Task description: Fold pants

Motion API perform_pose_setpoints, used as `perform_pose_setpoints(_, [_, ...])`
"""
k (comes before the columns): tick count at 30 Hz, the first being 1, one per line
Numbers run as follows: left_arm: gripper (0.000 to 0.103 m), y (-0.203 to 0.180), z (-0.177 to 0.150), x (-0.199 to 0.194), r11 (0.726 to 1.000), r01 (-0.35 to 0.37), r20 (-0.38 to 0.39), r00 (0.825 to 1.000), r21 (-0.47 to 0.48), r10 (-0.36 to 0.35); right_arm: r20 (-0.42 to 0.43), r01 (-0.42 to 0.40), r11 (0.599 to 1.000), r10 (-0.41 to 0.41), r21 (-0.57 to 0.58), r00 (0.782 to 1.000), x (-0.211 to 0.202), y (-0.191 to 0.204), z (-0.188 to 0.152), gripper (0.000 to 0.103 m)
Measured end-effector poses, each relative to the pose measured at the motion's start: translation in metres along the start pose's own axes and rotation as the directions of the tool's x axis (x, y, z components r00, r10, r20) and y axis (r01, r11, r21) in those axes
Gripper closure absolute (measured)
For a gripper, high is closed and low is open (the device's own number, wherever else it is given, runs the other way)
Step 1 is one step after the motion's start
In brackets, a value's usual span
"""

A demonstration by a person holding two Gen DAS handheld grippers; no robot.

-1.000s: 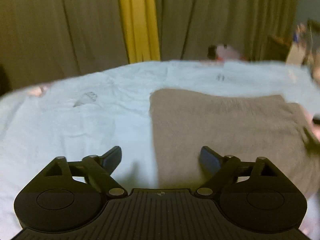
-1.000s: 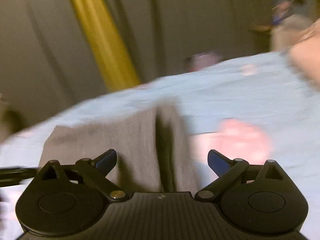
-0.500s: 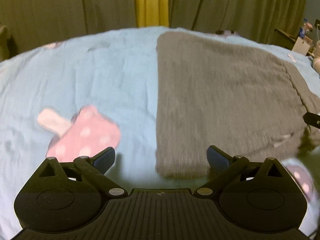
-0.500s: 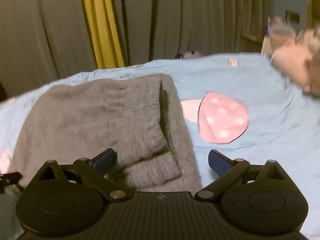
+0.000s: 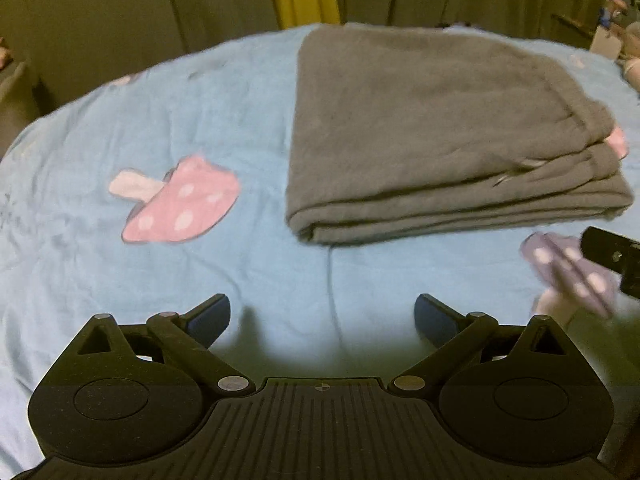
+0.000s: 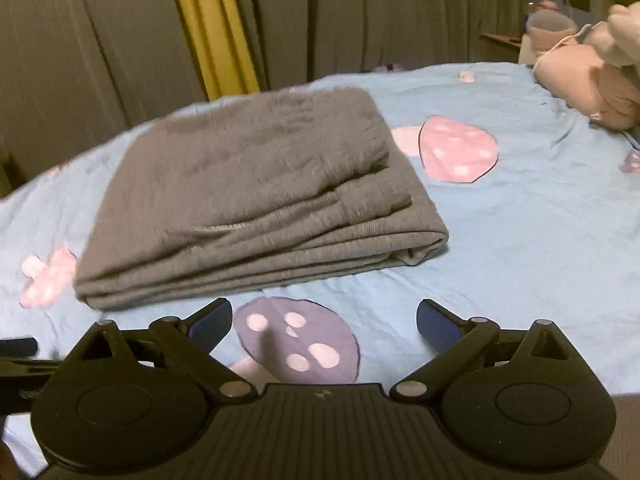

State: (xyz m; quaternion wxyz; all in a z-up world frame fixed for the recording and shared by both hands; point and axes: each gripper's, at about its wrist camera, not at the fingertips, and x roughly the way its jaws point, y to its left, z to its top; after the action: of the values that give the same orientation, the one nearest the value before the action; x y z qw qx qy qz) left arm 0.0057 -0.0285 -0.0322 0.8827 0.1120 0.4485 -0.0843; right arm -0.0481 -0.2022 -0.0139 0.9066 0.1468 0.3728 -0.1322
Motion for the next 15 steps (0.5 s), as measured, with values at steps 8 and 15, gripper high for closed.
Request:
perform_pose_setpoints(8, [0.002,-0.008,-0.001,-0.036,1.000,-0.004,0.102,0.995,-0.019,0.006,0.045,0.042,0.996,-0.038,-0.075,0.998,-0.020,-0.001,0.006,0.004])
perform_pose_setpoints(15, [0.002,-0.014,0.003,-0.027,1.000,0.007,0.079,0.997,-0.024,-0.005,0.043,0.091,0.985,-0.086,-0.144,0.995,-0.013,0.013,0.002,0.004])
